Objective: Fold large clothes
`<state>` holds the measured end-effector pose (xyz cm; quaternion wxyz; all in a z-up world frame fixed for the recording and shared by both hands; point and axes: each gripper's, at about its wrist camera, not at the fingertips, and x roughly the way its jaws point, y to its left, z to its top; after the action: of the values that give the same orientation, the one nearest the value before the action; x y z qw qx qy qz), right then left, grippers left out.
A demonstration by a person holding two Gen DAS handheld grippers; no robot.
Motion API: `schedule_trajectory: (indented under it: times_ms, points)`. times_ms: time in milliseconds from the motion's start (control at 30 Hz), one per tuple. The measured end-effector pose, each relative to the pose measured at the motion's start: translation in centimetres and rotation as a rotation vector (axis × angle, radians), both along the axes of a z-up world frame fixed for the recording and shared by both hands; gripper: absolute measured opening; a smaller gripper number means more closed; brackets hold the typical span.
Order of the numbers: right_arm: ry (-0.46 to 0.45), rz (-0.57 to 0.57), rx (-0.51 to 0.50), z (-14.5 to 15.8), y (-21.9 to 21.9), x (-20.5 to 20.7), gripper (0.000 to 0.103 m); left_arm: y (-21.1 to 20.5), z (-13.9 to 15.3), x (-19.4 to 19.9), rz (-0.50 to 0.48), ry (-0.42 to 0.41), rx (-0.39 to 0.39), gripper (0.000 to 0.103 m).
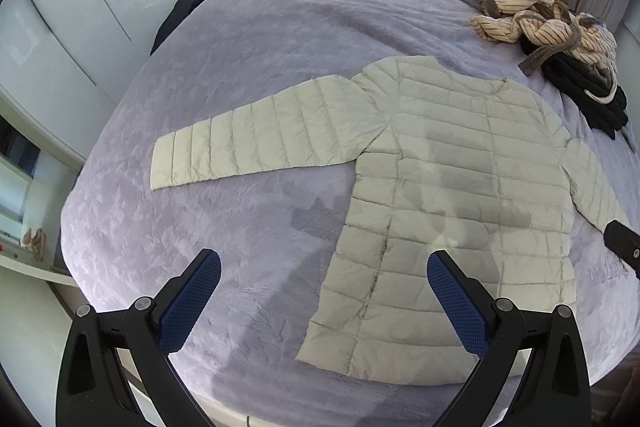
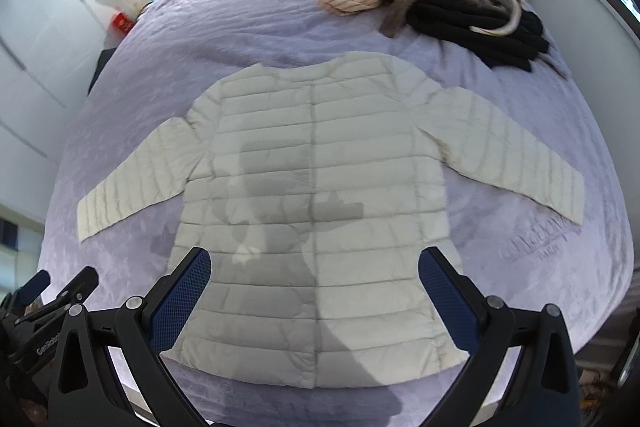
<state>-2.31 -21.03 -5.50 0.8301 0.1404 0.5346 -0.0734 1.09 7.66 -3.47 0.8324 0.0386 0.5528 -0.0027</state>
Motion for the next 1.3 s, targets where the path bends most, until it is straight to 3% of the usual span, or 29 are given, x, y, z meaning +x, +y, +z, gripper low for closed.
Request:
schedule_trajectory:
  times_ms: [367,733,833,867,900,967,1100,1200,1300]
  points:
    - [0.133,0.176,0.162,-5.1,7.6,4.7,0.103,7.8,-4.6,2.6,0.095,0.027,-0.072,0.103]
    - [0.185,0.259,0.104,-10.5,13.6,12.9,0.102,17.9,-13.0,9.2,0.293,0.026,-0.368,0.103]
    - [0.143,0.269,0.163,-11.9,15.0,15.3,0.086,19.9,-15.3,10.9,0.35,0.029,-0.493,0.103]
    - [0.133,0.281,0.19,-12.6,15.5,16.1,0.071,20.3,-15.9,11.3,0.363,0.028,-0.519,0.103]
    - [0.131,0.294,0.211,-13.4,16.0,16.9,0.046,20.9,-17.0,11.8,0.383,0.026,-0.548,0.103]
    - [0.156,0.302,0.241,-15.3,16.8,18.5,0.014,21.6,-18.5,12.4,0.416,0.025,-0.593,0.103]
    - [0.117,0.332,0.267,-17.5,18.2,21.3,0.013,22.4,-21.3,13.8,0.469,0.017,-0.666,0.103]
    - [0.091,0.348,0.239,-19.0,19.0,22.9,0.013,22.3,-22.4,15.2,0.477,0.001,-0.665,0.103]
    - [0.13,0.324,0.27,-21.6,19.2,24.0,0.013,22.0,-23.2,16.6,0.497,-0.025,-0.651,0.103]
